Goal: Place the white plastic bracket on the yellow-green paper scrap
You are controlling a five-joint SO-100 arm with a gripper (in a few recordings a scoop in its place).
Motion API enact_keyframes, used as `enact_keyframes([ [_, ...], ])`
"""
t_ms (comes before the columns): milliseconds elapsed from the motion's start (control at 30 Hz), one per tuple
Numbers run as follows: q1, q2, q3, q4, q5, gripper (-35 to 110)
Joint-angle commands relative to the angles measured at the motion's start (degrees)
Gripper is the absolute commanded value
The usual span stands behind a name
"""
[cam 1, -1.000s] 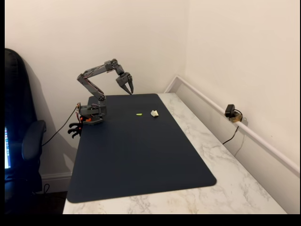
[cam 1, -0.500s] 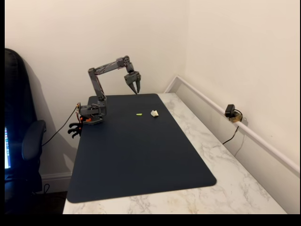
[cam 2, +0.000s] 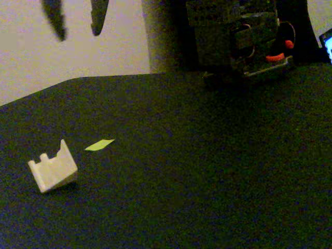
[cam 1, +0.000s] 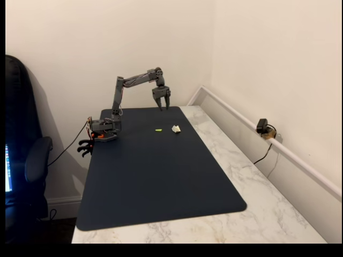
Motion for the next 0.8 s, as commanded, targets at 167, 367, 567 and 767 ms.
enact_keyframes([
  [167, -0.1, -3.0, -0.7, -3.4, 2.8, 30],
  [367, -0.8, -8.8, -1.7, -6.4, 4.2, 32],
  [567, -0.5, -15.8, -8.4, -6.3, 4.5, 34],
  [767, 0.3, -25.2, -21.1, -2.3, 3.8, 35],
])
